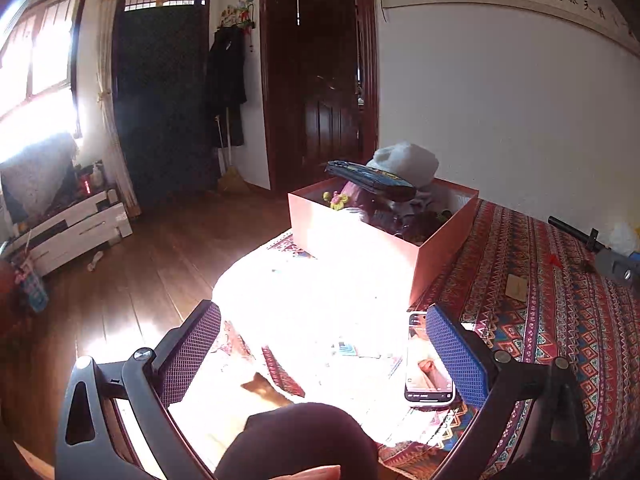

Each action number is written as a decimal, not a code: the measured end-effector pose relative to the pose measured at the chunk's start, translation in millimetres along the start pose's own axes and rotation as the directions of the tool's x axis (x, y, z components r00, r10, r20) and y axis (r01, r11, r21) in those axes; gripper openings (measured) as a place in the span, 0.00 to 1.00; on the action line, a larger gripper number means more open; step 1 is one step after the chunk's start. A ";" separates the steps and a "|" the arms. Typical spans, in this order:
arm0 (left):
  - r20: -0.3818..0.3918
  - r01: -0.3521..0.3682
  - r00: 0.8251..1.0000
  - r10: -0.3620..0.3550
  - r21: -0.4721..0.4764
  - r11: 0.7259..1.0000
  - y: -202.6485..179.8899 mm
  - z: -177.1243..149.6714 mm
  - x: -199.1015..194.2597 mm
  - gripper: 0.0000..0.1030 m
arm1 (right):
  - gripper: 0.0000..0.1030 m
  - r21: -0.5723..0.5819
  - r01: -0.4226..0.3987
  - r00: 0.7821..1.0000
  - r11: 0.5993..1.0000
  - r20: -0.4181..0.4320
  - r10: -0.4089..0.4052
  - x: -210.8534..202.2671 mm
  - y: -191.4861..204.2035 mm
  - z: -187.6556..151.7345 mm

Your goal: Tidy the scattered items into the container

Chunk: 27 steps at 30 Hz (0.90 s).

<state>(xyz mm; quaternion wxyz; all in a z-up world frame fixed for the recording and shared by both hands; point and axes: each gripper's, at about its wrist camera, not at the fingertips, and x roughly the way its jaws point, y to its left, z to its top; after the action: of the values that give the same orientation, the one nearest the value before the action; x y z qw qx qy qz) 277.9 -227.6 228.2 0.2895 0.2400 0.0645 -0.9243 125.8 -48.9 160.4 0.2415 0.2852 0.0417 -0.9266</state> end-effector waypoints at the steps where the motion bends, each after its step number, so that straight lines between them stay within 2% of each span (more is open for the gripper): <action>1: 0.018 0.005 1.000 -0.005 -0.003 1.000 1.8 2.0 -6.9 1.00 | 0.99 0.006 -0.044 0.999 0.999 0.015 0.044 -13.6 8.2 6.0; 3: 0.053 0.034 0.998 -0.033 -0.022 0.999 5.1 7.1 -22.3 1.00 | 0.99 0.009 -0.107 0.994 0.994 0.021 0.107 -35.3 21.0 15.9; 5: 0.074 0.052 0.996 -0.049 -0.034 0.998 7.7 12.6 -32.1 1.00 | 0.99 0.006 -0.136 0.991 0.991 0.012 0.136 -51.7 31.5 24.5; 10: 0.094 0.048 0.995 -0.045 -0.027 0.998 12.8 21.7 -47.2 1.00 | 0.99 -0.038 -0.114 0.993 0.993 0.020 0.114 -74.2 55.4 31.3; 23: 0.099 0.014 0.995 -0.010 -0.042 0.999 26.4 31.1 -48.3 1.00 | 0.99 -0.035 -0.091 0.996 0.995 0.013 0.092 -67.4 54.5 37.0; 27: 0.135 -0.006 0.991 0.011 -0.041 0.999 28.3 32.6 -51.8 1.00 | 0.99 -0.052 -0.095 0.995 0.994 0.005 0.096 -65.7 61.9 35.3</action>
<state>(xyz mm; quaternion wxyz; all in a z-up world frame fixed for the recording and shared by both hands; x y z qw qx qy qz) 317.8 -233.3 282.3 0.3021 0.1711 0.0625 -0.9357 184.4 -83.1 229.6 0.2931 0.2770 0.0511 -0.9137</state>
